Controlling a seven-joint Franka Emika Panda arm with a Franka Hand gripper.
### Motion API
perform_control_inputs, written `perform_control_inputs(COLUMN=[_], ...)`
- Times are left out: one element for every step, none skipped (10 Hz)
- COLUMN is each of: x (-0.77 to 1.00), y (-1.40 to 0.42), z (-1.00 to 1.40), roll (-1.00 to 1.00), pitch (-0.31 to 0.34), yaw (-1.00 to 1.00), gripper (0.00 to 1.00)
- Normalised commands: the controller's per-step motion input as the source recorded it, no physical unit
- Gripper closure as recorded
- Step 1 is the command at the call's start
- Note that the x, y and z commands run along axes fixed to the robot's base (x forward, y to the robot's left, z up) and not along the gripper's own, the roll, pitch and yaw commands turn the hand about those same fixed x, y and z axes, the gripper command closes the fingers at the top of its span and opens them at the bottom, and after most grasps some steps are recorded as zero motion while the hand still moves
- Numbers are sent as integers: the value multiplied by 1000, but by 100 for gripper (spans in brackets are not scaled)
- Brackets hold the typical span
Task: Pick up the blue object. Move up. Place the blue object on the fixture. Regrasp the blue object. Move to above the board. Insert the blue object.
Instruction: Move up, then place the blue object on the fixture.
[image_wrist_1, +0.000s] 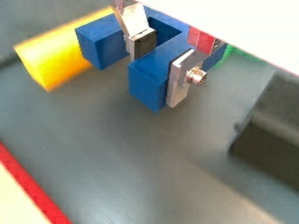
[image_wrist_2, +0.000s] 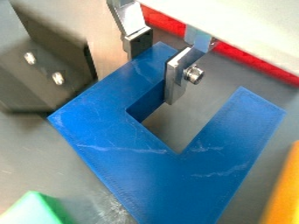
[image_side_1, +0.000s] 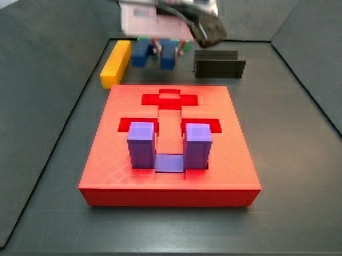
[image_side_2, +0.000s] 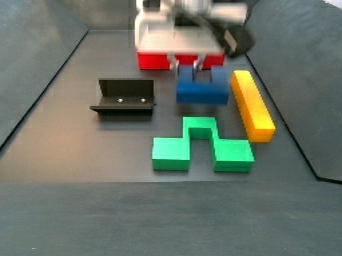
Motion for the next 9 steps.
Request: perform_control_inputs(x=[17,0,0,257,363,423,397,417,474], y=[11,3,0,240,363,340,331,349,380], z=[223,0,0,400,606,500,409,369,309], roll=[-44,-9,0,-531,-803,-871,-877,-877,-854], pitch=[28,0,-3,-223,-389,-657,-769,-777,-697], yaw=[-19,0,-80,-51,-163,-274,-283,-257,-231], gripper=[100,100,100,100,100,100,100,100,100])
